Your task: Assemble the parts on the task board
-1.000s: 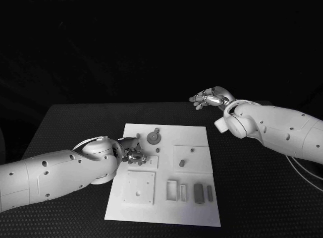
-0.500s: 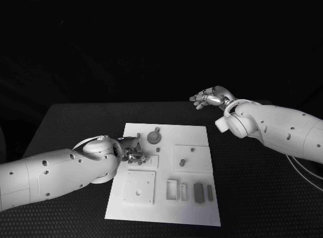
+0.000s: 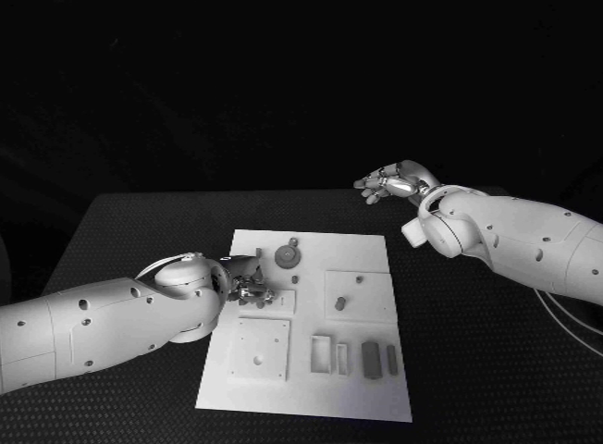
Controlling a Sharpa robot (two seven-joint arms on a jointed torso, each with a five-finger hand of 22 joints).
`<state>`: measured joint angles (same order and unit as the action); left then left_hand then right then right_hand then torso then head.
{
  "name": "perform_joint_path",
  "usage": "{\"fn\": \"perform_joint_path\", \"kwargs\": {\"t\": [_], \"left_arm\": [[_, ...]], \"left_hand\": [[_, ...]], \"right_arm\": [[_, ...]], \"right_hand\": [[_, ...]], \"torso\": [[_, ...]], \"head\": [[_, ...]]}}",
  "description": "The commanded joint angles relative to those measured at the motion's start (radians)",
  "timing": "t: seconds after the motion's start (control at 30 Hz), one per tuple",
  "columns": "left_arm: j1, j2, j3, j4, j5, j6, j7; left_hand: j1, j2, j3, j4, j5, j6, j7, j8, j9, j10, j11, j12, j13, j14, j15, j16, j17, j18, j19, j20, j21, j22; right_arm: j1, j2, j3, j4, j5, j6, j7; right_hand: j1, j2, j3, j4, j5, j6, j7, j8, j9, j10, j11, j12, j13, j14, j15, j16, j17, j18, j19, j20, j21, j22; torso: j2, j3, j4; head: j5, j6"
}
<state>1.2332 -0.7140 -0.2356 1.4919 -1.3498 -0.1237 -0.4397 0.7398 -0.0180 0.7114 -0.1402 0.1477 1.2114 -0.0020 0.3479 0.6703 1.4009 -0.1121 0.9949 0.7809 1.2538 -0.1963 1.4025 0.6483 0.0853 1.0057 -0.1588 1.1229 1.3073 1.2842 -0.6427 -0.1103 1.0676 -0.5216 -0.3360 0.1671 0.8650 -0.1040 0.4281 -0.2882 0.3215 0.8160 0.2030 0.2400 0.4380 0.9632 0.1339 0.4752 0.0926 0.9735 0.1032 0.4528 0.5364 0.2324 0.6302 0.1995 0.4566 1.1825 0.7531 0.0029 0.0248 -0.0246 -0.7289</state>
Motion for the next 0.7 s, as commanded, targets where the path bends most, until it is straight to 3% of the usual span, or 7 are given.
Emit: {"fn": "perform_joint_path", "kwargs": {"t": [0.03,0.2,0.3,0.7], "left_arm": [[-0.003,-0.001,-0.003,-0.002,-0.007,0.031,-0.015],[-0.003,0.003,-0.003,-0.003,-0.002,0.038,-0.015],[-0.003,0.008,-0.003,-0.005,0.000,0.047,-0.017],[-0.003,0.019,-0.003,-0.010,0.006,0.071,-0.020]], "left_hand": [[0.056,0.050,0.017,-0.024,0.009,0.008,-0.003,0.006,-0.002,-0.002,-0.004,0.002,-0.001,0.005,-0.009,0.004,-0.001,0.005,0.000,-0.100,0.003,0.010],[0.054,0.050,0.016,-0.027,0.022,0.011,-0.004,0.008,-0.002,-0.002,-0.005,0.003,-0.002,0.005,-0.009,0.004,-0.002,0.005,0.000,-0.100,0.003,0.010],[0.052,0.050,0.016,-0.031,0.052,0.014,-0.005,0.009,-0.002,-0.002,-0.006,0.004,-0.003,0.005,-0.009,0.005,-0.002,0.004,0.001,-0.100,0.003,0.010],[0.023,0.057,0.003,-0.044,0.081,0.021,-0.007,0.013,-0.005,-0.002,-0.007,0.011,-0.004,0.007,-0.007,0.011,-0.002,0.002,0.000,-0.098,0.004,0.011]], "right_arm": [[-0.001,0.001,0.000,0.001,0.001,0.015,0.007],[-0.001,0.001,0.000,0.001,0.001,0.016,0.006],[-0.001,0.002,0.000,0.001,0.001,0.016,0.006],[-0.001,0.002,0.000,0.002,0.001,0.015,0.006]], "right_hand": [[-0.011,0.003,-0.001,0.005,0.004,-0.004,0.005,0.005,-0.001,0.008,0.000,-0.006,-0.001,-0.004,0.005,-0.003,-0.001,-0.010,-0.007,0.003,-0.005,0.002],[-0.011,0.003,-0.001,0.005,0.004,-0.004,0.005,0.005,-0.001,0.008,0.000,-0.006,-0.002,-0.004,0.005,-0.003,-0.001,-0.010,-0.007,0.003,-0.005,0.002],[-0.011,0.003,-0.001,0.005,0.005,-0.004,0.005,0.006,-0.002,0.008,0.000,-0.006,-0.002,-0.004,0.005,-0.003,-0.001,-0.010,-0.007,0.003,-0.005,0.002],[-0.012,0.003,-0.001,0.005,0.005,-0.004,0.005,0.006,-0.002,0.008,0.000,-0.005,-0.003,-0.004,0.005,-0.003,-0.001,-0.010,-0.007,0.003,-0.005,0.003]], "torso": [[0.000,0.0004,-0.0006],[0.000,0.0009,-0.0012],[0.001,0.0012,-0.0011],[0.001,0.0018,-0.0017]], "head": [[0.000,0.000],[0.001,-0.001],[0.001,-0.001],[0.004,-0.003]]}}
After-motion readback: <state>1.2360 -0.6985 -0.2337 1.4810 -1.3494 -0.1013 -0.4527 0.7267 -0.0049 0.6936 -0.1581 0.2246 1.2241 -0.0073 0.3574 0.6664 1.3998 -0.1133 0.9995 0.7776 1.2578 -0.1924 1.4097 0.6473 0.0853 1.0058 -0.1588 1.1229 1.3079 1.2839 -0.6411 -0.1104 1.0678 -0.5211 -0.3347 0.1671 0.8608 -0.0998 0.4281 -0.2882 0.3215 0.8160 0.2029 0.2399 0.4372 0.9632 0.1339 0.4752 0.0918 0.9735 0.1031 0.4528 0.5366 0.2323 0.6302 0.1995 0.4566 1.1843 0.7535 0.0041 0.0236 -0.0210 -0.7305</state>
